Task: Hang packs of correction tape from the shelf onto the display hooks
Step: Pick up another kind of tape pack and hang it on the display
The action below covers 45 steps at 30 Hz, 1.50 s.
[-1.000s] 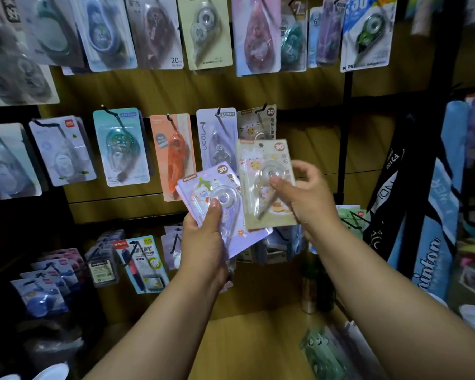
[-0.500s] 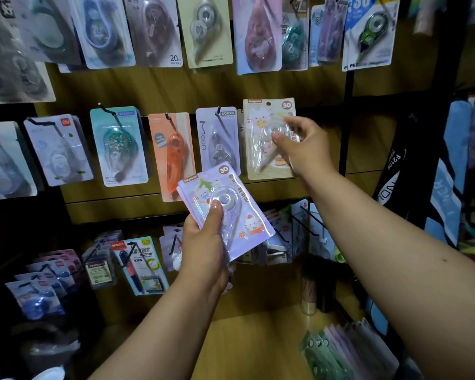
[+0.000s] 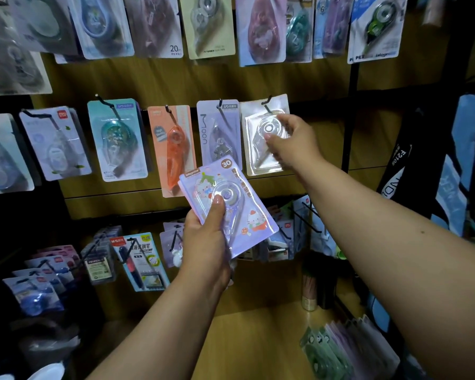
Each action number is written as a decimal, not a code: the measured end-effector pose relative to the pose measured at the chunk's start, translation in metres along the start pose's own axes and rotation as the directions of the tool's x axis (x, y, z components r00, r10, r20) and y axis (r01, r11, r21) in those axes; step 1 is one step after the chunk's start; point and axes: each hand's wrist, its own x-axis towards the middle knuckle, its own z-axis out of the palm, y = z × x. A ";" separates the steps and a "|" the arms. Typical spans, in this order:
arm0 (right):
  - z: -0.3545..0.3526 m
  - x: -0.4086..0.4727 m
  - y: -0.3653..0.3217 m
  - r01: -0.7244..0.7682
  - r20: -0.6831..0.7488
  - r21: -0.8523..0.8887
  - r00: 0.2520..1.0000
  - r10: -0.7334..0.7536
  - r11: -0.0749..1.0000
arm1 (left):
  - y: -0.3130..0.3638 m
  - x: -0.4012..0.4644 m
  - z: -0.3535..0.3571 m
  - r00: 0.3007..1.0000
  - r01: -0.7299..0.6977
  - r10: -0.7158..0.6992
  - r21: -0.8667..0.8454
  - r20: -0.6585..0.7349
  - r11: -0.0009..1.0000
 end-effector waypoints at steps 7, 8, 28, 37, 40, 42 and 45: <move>0.008 0.016 -0.001 -0.093 0.105 -0.203 0.988 0.116 0.975 | -0.002 0.001 0.001 1.000 0.017 -0.017 -0.021 0.012 1.000; 0.007 0.018 0.000 -0.102 0.106 -0.210 0.986 0.127 0.972 | -0.002 0.001 0.002 1.000 0.021 -0.021 -0.027 0.012 0.999; -0.016 -0.129 0.002 -0.182 0.298 0.247 0.949 0.104 0.952 | -0.005 -0.006 0.016 0.990 -0.076 0.077 -0.011 0.119 0.997; -0.024 -0.130 0.006 -0.152 0.232 0.242 0.968 0.095 0.958 | 0.000 -0.009 0.015 0.989 -0.015 0.014 0.008 0.151 1.000; -0.024 -0.129 0.009 -0.122 0.230 0.223 0.971 0.070 0.967 | 0.000 -0.009 0.015 0.988 -0.042 0.035 0.043 0.153 0.998; -0.024 -0.128 0.010 -0.096 0.227 0.204 0.973 0.048 0.974 | 0.000 -0.010 0.016 0.988 -0.048 0.041 0.042 0.147 0.998; -0.029 -0.119 0.008 -0.090 0.184 0.225 0.982 0.049 0.970 | 0.000 -0.006 0.017 0.996 -0.029 0.024 0.054 0.081 0.998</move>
